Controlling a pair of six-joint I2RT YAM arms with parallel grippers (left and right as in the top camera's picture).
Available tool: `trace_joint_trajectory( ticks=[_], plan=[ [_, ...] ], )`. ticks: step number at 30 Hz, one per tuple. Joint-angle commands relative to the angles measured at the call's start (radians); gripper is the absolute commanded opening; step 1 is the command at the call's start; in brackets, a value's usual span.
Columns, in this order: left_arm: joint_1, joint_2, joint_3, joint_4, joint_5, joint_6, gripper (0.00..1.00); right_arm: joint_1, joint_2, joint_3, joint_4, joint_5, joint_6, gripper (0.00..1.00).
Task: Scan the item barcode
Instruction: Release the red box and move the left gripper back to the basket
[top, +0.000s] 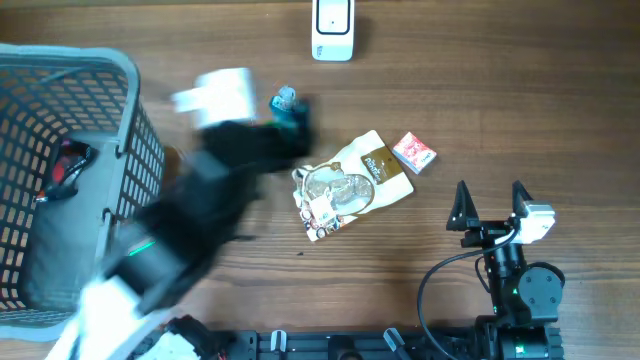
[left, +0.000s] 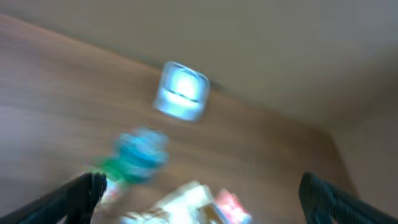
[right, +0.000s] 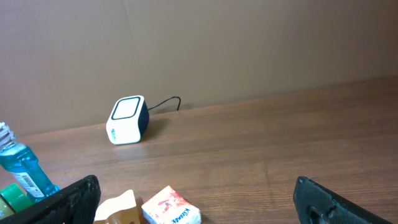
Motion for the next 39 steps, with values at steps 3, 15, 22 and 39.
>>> trace_joint_trajectory(
  ticks=[3,15,22,39],
  plan=[
    [0.429,-0.212,-0.011,-0.187,-0.073,0.18,1.0,0.004,-0.005,-0.001,0.003,-0.01,-0.011,1.0],
    [0.932,-0.217,-0.011,0.071,-0.163,0.317,1.0,0.004,-0.005,-0.001,0.003,-0.01,-0.011,1.0],
    [1.068,-0.001,-0.011,0.129,-0.163,0.772,1.0,0.004,-0.005,-0.001,0.003,-0.01,-0.011,1.0],
    [1.113,0.661,-0.011,0.006,-0.235,1.505,1.0,0.004,-0.005,-0.001,0.003,-0.01,-0.012,1.0]
  ],
)
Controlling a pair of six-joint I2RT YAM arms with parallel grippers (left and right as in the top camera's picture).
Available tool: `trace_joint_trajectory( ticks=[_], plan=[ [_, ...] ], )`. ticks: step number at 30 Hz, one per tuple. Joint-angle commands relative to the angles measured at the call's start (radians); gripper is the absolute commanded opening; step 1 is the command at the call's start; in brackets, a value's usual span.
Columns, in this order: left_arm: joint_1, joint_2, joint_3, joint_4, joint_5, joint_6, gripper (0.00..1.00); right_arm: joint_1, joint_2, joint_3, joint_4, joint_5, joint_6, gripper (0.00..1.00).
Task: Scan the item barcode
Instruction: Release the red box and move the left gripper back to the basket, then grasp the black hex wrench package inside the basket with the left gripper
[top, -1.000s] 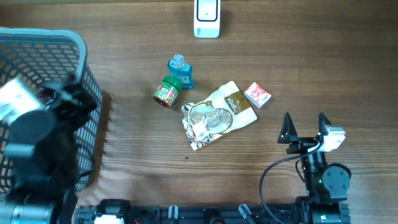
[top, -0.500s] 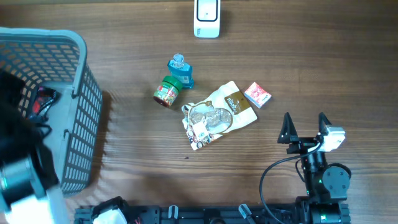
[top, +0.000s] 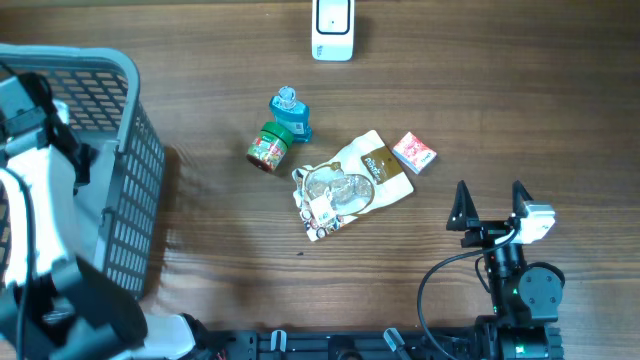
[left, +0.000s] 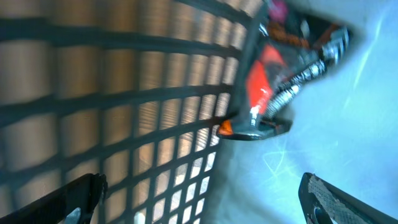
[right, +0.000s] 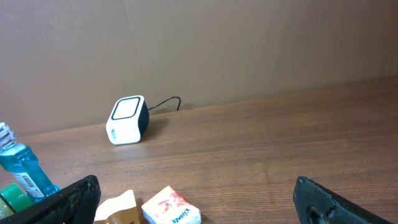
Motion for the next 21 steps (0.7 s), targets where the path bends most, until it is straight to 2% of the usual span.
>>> trace_joint_trajectory(
  ticks=[1,8,11,15,21],
  plan=[
    [0.004,0.096,-0.002,0.048,-0.087,0.203,1.0,0.004,-0.005,-0.001,0.003,-0.01,-0.011,1.0],
    [0.021,0.199,-0.002,0.183,-0.076,0.219,0.98,0.004,-0.005,-0.001,0.003,-0.01,-0.011,1.0],
    [0.041,0.216,-0.002,0.196,-0.037,0.236,0.96,0.004,-0.005,-0.001,0.003,-0.01,-0.011,1.0],
    [0.075,0.222,-0.003,0.201,0.062,0.236,0.85,0.004,-0.005,-0.001,0.003,-0.01,-0.011,1.0],
    [0.092,0.222,-0.003,0.2,0.097,0.207,0.86,0.004,-0.005,-0.001,0.003,-0.01,-0.011,1.0]
  ],
)
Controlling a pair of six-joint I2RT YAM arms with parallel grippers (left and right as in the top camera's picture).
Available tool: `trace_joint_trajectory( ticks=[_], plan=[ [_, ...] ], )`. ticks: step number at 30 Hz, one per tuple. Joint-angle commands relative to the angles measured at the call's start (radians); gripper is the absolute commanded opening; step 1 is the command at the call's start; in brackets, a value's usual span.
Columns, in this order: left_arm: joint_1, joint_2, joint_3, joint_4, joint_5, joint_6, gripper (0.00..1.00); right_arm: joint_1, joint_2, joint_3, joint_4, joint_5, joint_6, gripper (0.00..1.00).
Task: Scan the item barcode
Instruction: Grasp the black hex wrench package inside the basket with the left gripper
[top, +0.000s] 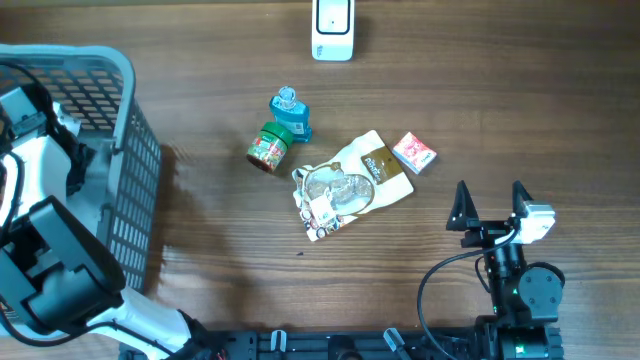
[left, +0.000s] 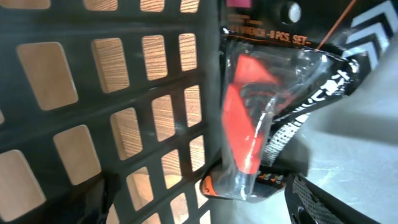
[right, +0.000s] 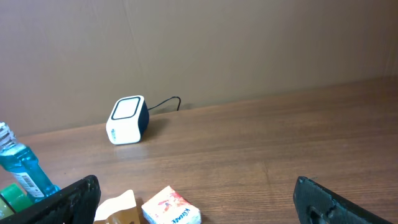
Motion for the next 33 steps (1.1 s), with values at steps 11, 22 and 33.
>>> trace_joint_trajectory(
  ticks=[11,22,33],
  plan=[
    [0.019,0.02,-0.002,-0.05,0.173,-0.116,0.87,0.004,-0.005,-0.001,0.003,-0.01,-0.011,1.0],
    [0.02,0.074,-0.008,-0.041,0.185,-0.115,0.79,0.004,-0.005,-0.001,0.003,-0.01,-0.011,1.0],
    [0.02,0.106,-0.008,0.01,0.174,-0.116,0.61,0.004,-0.005,-0.001,0.003,-0.01,-0.011,1.0]
  ],
)
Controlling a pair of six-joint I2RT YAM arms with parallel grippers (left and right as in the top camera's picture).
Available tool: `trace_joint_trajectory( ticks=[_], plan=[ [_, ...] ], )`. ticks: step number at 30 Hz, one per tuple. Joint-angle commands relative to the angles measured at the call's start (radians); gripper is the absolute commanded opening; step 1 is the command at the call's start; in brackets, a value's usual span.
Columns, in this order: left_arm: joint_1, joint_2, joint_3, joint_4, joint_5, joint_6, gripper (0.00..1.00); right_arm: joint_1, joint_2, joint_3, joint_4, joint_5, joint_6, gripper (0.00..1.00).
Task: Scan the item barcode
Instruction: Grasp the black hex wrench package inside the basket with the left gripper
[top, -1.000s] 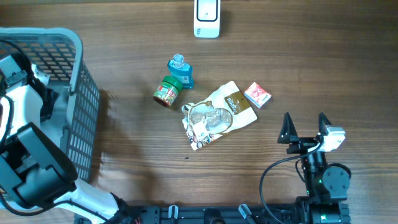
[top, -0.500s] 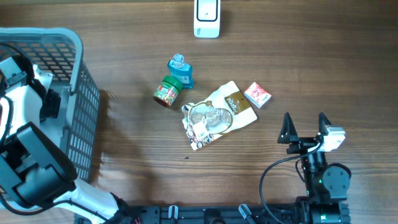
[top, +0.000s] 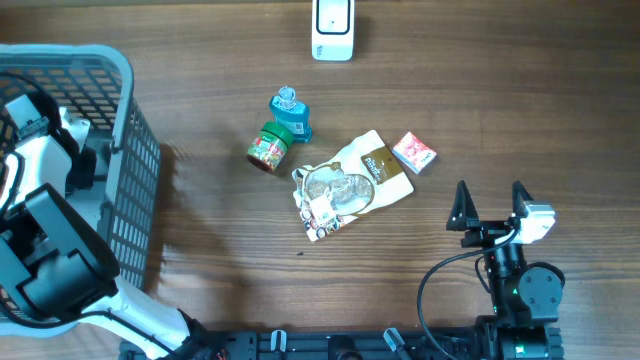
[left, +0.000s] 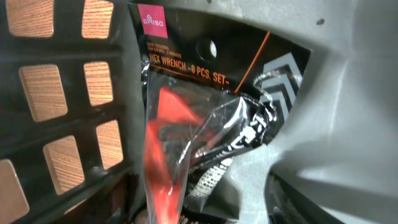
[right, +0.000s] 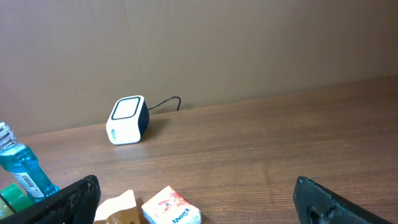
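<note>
A hex wrench set (left: 205, 118), a black card with a red holder under clear plastic, lies in the grey basket (top: 130, 90) at the table's left. My left gripper (left: 202, 208) is open low inside the basket, its fingers (left: 130, 202) on either side of the pack's lower end. In the overhead view the left arm (top: 50, 180) reaches into the basket and hides the pack. The white barcode scanner (top: 332, 30) stands at the far edge of the table. My right gripper (top: 490, 205) rests open near the front right, holding nothing.
On the table's middle lie a blue bottle (top: 290, 112), a green jar (top: 267, 148), a brown and white pouch (top: 350, 185) and a small tissue pack (top: 413, 152). The basket's mesh wall (left: 56, 93) stands close on the left gripper's left.
My left gripper has come closer to the hex wrench pack, and its fingers stand nearer each other on either side of it. The right arm has not moved.
The left arm was swinging over the table near the bottle and jar. It then reached into the basket, with the red pack seen through the mesh. Then it was open right at the pack, and now it straddles the pack's lower end.
</note>
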Motion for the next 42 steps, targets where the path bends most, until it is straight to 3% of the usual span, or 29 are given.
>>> trace_joint_trajectory(
  ticks=[1,11,15,18,20,26,36,42],
  plan=[
    [0.008,0.032,-0.008,0.023,0.0,-0.007,0.6,0.004,-0.005,-0.001,0.003,-0.01,-0.011,1.0],
    [0.007,0.032,-0.008,0.038,-0.013,-0.006,0.42,0.004,-0.005,-0.001,0.003,-0.01,-0.011,1.0],
    [0.007,0.032,-0.008,0.039,-0.042,-0.006,0.21,0.004,-0.005,-0.001,0.003,-0.01,-0.011,0.99],
    [0.007,0.032,-0.008,0.038,-0.063,-0.007,0.17,0.004,-0.005,-0.001,0.003,-0.01,-0.011,1.0],
    [0.007,0.032,-0.008,0.038,-0.064,-0.007,0.05,0.004,-0.005,-0.001,0.003,-0.01,-0.011,1.0],
    [0.006,0.031,-0.008,0.037,-0.064,-0.064,0.04,0.004,-0.005,-0.001,0.003,-0.01,-0.011,1.0],
    [-0.01,-0.03,-0.008,-0.039,-0.021,-0.257,0.04,0.004,-0.005,-0.001,0.003,-0.01,-0.012,1.0],
    [-0.019,-0.134,-0.008,-0.13,0.065,-0.459,0.04,0.004,-0.005,-0.001,0.003,-0.01,-0.012,1.0]
  ],
)
